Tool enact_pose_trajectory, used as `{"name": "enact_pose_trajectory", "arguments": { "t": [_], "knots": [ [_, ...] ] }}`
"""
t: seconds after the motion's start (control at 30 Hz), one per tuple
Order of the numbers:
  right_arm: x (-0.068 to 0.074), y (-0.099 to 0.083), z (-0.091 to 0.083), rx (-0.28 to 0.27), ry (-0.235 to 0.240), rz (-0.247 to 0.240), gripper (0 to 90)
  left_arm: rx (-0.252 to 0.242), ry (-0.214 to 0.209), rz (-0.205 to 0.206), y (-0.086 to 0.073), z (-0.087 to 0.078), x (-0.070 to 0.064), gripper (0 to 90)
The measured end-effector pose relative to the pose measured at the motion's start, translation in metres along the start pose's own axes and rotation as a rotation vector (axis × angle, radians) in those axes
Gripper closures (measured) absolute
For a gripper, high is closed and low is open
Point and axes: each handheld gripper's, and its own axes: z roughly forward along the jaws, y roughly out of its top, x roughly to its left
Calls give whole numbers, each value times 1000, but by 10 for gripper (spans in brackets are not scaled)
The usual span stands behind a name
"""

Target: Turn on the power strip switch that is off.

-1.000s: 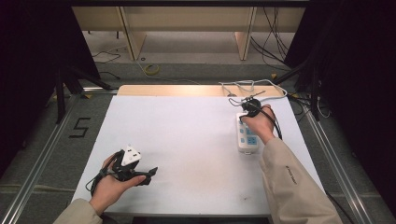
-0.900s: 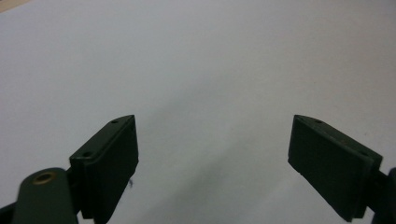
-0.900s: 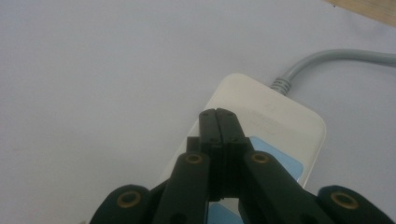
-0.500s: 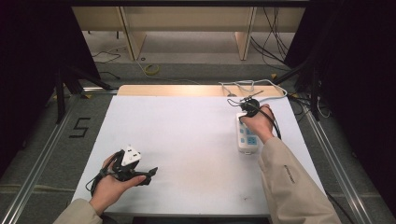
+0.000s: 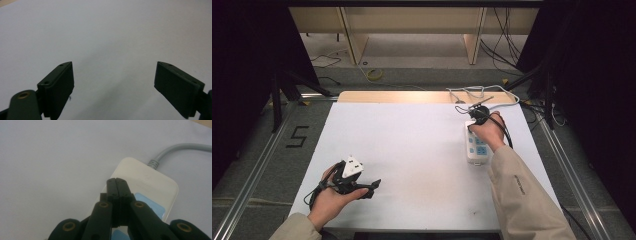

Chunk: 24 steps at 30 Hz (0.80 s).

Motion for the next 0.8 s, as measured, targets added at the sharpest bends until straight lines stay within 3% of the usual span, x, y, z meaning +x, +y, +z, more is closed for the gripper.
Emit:
{"name": "enact_pose_trajectory", "arguments": {
  "t": [0.5,0.8],
  "knots": [
    [4,1,1,15,-25,-8,900,4,-1,-1,0,0,-1,156],
    [3,0,2,9,-22,15,900,2,0,4,0,0,-1,156]
  ]
}}
